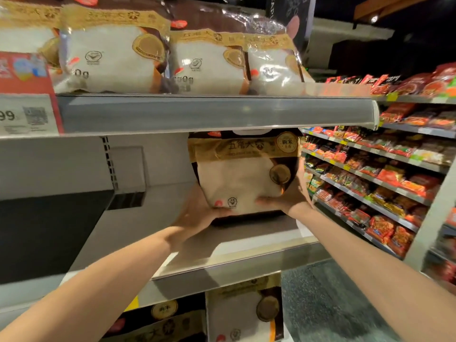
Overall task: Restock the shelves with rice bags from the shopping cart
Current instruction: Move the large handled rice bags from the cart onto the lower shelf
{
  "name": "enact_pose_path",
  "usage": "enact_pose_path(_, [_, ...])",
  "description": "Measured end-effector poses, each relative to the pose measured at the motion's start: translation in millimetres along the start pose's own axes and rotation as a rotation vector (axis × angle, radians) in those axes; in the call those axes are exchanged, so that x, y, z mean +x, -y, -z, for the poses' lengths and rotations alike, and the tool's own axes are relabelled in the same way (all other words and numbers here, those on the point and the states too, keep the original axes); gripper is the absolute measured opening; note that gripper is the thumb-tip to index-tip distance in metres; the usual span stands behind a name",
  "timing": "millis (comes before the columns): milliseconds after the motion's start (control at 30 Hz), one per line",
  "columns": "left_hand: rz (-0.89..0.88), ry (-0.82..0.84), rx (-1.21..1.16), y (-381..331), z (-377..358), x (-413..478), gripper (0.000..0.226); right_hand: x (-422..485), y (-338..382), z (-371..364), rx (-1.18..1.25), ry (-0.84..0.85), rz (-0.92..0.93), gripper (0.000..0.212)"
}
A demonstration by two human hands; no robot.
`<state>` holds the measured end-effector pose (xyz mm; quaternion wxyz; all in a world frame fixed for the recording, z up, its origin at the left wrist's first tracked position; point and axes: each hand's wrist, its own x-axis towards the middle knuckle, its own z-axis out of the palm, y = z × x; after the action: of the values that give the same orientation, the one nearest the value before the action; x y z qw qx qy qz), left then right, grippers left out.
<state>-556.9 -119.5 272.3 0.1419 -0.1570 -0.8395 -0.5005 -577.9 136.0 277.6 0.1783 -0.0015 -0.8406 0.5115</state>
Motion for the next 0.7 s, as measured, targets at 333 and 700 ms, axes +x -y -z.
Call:
enact_pose_path(333, [0.057, 0.075, -0.071, 29.2, -2.7, 59.3, 0.083, 51.4, -13.3, -20.3, -0.143, -0.039, 0.124, 0.133])
enact_pose_path(700, [-0.088, -0.214, 0.591, 4.7, -9.1, 35.3, 0.13, 17.5, 11.8, -19.0, -0.552, -0.166, 0.253, 0.158])
